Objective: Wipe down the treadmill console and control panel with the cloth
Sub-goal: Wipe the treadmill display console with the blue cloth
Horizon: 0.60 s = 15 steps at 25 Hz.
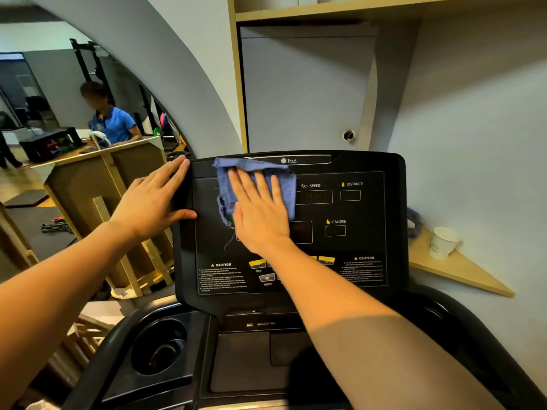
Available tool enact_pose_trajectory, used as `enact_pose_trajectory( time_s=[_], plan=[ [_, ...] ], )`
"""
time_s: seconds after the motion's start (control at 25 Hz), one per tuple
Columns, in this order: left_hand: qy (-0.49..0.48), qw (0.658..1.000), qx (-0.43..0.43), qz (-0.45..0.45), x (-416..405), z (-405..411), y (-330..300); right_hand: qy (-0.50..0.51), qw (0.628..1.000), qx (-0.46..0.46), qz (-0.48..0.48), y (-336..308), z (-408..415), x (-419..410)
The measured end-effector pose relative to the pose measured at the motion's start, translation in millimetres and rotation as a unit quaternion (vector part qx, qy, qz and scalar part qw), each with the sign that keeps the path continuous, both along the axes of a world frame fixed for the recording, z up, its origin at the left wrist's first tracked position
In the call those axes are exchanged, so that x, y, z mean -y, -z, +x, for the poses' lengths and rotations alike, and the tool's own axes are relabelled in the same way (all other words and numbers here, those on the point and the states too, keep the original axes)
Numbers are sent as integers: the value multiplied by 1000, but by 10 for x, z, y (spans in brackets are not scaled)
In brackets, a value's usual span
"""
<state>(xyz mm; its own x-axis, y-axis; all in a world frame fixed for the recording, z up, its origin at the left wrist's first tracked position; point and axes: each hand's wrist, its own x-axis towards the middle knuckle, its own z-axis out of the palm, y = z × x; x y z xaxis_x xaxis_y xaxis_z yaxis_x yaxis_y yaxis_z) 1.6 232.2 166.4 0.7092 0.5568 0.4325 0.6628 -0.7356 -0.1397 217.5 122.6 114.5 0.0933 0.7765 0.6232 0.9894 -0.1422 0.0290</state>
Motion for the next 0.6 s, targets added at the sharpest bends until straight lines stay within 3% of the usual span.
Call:
enact_pose_trajectory(
  time_s=[0.36, 0.6],
  plan=[
    [1, 1000, 1, 3, -13, -32, -3, 180, 978, -95, 51, -117, 1984, 957],
    [11, 1000, -2, 0, -26, -72, -1, 216, 964, -128, 86, -142, 1864, 806]
  ],
)
